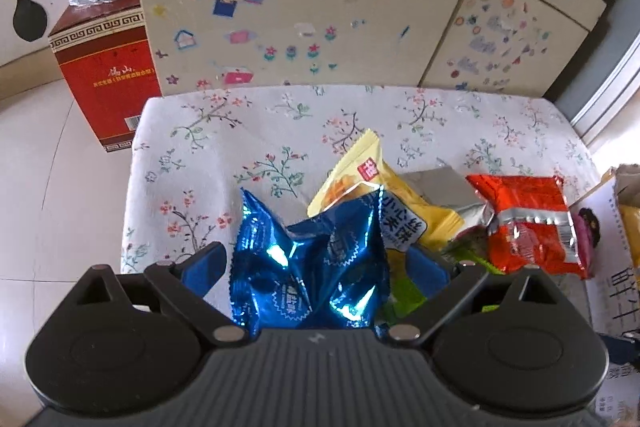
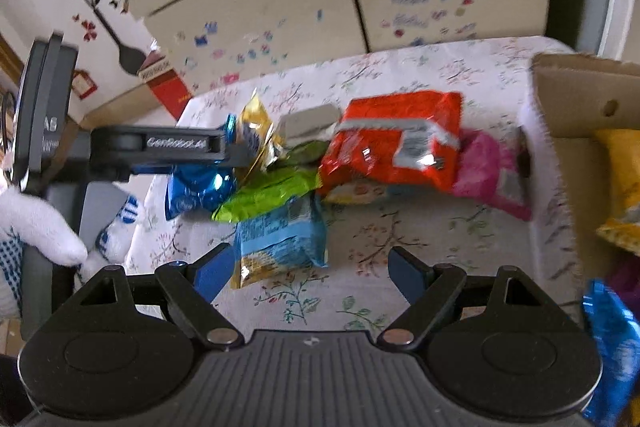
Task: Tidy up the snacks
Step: 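Lower both grippers back over the snack pile on the table, then grasp the blue foil bag with the left gripper while the right gripper grasps the light-blue packet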
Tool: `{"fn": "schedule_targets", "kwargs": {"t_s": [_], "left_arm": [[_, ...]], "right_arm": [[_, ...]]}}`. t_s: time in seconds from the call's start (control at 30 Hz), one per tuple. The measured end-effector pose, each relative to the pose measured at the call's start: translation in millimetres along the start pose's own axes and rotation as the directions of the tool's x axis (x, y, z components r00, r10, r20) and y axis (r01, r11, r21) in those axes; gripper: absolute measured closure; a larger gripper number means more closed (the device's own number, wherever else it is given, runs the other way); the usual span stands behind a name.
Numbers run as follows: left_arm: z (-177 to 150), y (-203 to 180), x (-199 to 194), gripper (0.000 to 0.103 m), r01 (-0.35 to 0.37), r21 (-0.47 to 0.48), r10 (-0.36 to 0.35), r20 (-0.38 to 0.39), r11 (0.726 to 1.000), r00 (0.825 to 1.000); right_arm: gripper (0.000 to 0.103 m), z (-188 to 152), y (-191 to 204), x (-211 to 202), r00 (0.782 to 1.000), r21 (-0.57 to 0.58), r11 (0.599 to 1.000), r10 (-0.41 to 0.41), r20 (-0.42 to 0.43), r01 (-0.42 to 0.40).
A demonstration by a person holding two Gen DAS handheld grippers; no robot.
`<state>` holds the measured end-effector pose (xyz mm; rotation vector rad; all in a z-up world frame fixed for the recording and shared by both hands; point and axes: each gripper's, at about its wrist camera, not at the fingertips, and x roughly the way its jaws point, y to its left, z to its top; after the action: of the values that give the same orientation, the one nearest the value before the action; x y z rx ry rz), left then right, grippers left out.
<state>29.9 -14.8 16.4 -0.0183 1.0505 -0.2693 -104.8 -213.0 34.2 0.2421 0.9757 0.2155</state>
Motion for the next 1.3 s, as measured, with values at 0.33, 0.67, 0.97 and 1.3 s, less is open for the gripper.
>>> {"fn": "schedule_targets", "kwargs": {"t_s": [0.33,0.67,0.97,1.3], "left_arm": [[-0.3,7.3,12.9,0.006,0.006,-0.034,-0.007,-0.021,0.999,1.0],[-4.6,12.7,17.9,0.001,-0.022,-0.021,0.022,-0.036,1.0,0.999],[-5.6,5.3,18.2,0.001,-0.052,0.007,0.052,-0.053,0.999,0.997],[-16.2,-8.1,11.0,0.023,-0.08,0.101,0.081,-0.006,0.992,0.997]], "right_arm": [[0.012,-5.7,20.5,35.1,1.0,-0.102,0.995,0.011,0.0,-0.011],[0.01,-5.2,37.5,54.3,0.998,-0.196,0.979,-0.057,0.039,0.063],[0.022,-8.3,52.6,63.4,0.987,-0.297,0.942,-0.14,0.083,0.158],[0.036,-7.6,46.9,55.3,0.992,-0.28,0.953,-0.107,0.061,0.12]]}}
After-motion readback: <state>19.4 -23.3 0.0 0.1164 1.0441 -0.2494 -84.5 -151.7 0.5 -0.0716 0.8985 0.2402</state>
